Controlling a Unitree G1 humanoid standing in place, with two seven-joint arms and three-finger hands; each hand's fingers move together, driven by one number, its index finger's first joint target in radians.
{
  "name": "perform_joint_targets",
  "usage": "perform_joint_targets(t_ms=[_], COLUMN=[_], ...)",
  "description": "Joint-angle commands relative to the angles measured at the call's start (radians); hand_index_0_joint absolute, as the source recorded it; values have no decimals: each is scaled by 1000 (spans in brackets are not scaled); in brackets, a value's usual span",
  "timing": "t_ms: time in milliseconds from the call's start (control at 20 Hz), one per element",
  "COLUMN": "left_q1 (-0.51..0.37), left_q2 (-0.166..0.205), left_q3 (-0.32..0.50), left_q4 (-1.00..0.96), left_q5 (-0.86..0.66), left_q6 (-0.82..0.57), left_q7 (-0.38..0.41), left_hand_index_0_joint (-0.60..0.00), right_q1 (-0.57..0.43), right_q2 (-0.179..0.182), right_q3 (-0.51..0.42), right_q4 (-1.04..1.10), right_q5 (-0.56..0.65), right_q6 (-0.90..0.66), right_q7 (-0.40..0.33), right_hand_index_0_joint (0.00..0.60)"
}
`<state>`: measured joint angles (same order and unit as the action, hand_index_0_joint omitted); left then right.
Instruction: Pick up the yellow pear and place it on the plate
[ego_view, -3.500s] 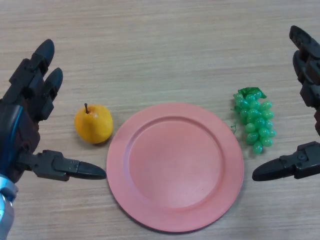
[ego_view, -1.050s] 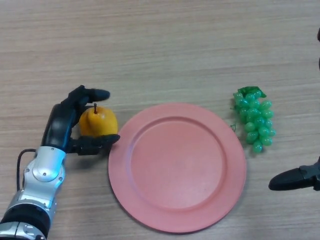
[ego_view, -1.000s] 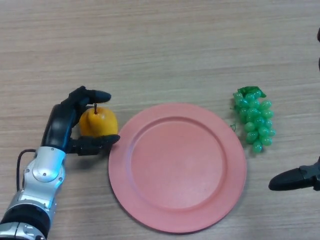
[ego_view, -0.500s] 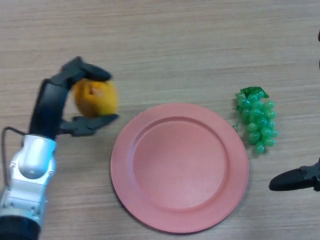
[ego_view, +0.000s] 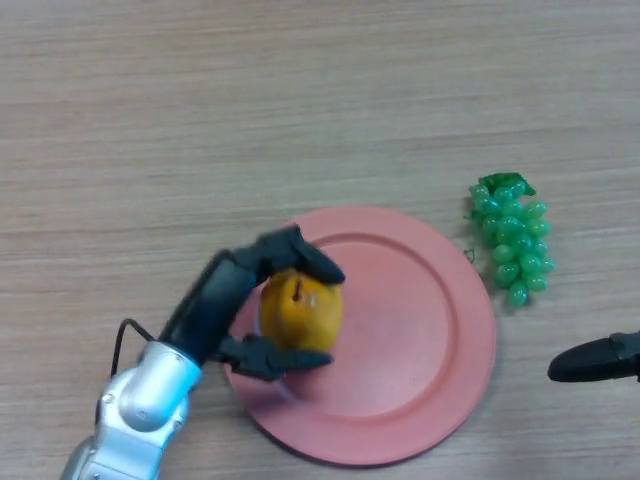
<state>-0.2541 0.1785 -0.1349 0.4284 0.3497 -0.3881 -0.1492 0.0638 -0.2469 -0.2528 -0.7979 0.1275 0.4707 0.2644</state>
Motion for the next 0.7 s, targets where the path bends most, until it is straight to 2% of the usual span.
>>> perform_joint_targets(t_ms=[50,300,350,450,500,550,600,700], left_q1=[-72,-100,-99,-99,-99,-97,-85,-61], left_q2=[12,11,11,11,11,11,11,11], left_q3=[-7,-48,-46,-41,-34,-23,2,36], left_q4=[-6,42,32,25,24,23,6,-88], left_q5=[29,19,10,15,24,29,34,25], left_q6=[-193,-141,-122,-112,-111,-111,-95,-33], left_q7=[88,179,172,171,174,177,184,149], left_hand_index_0_joint=[-600,-600,-600,-399,-249,-148,0,0], right_q1=[-28,-15,-17,-19,-20,-18,-23,-36], right_q2=[-21,-19,-17,-16,-17,-16,-19,-28], right_q3=[-57,-68,-71,-70,-67,-61,-50,-48], right_q4=[-47,-60,-59,-57,-56,-55,-54,-57], right_q5=[5,12,15,14,13,8,-2,-10], right_q6=[-148,-149,-153,-156,-157,-161,-162,-146], right_q7=[-4,-7,-11,-15,-18,-20,-23,-21], right_hand_index_0_joint=[0,0,0,0,0,0,0,0])
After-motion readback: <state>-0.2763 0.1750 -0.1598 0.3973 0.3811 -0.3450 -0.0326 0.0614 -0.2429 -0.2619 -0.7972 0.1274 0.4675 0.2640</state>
